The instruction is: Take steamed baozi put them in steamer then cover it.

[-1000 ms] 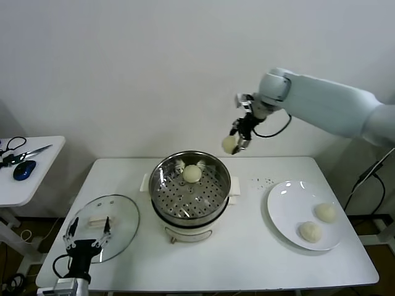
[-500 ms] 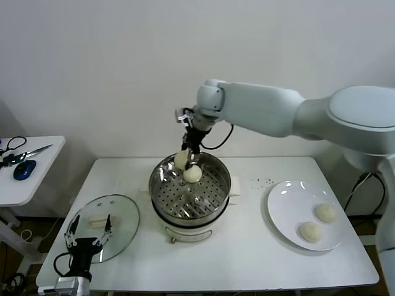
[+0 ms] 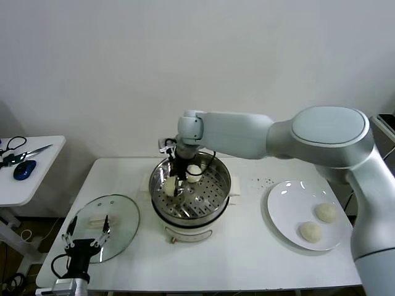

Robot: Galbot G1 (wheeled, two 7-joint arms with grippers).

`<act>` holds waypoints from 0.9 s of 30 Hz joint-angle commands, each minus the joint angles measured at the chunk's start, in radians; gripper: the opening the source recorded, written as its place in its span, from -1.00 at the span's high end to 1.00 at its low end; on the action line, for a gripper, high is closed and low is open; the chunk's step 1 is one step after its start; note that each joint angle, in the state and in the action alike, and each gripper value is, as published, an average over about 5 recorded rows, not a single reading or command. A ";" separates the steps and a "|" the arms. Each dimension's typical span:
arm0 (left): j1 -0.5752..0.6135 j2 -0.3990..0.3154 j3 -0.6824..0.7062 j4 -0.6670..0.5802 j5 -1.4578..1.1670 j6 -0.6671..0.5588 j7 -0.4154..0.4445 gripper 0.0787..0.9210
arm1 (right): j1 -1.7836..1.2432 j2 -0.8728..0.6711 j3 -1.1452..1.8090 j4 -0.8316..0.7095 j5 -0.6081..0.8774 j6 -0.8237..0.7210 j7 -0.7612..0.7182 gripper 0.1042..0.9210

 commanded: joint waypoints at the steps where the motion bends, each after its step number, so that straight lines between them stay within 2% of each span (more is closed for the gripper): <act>1: 0.000 -0.001 0.000 0.001 0.001 0.001 0.000 -0.77 | -0.040 0.021 -0.004 -0.001 -0.021 -0.003 0.012 -0.45; 5: -0.002 -0.002 0.001 0.003 0.002 0.001 -0.001 -0.77 | -0.038 0.020 0.000 -0.005 -0.033 -0.004 0.009 -0.50; 10: -0.002 -0.001 0.001 0.005 0.004 0.002 -0.001 -0.77 | -0.005 -0.013 0.012 0.018 -0.046 -0.003 -0.007 -0.72; 14: -0.003 0.001 0.000 0.001 0.004 0.004 -0.001 -0.77 | 0.057 -0.082 0.028 0.078 -0.046 0.003 -0.029 -0.76; 21: -0.002 0.005 0.001 -0.005 0.009 0.009 0.000 -0.77 | 0.186 -0.273 0.054 0.205 -0.044 0.030 -0.073 -0.76; 27: 0.003 0.005 0.003 -0.007 0.017 0.011 -0.002 -0.77 | 0.235 -0.543 0.078 0.369 -0.136 0.051 -0.092 -0.76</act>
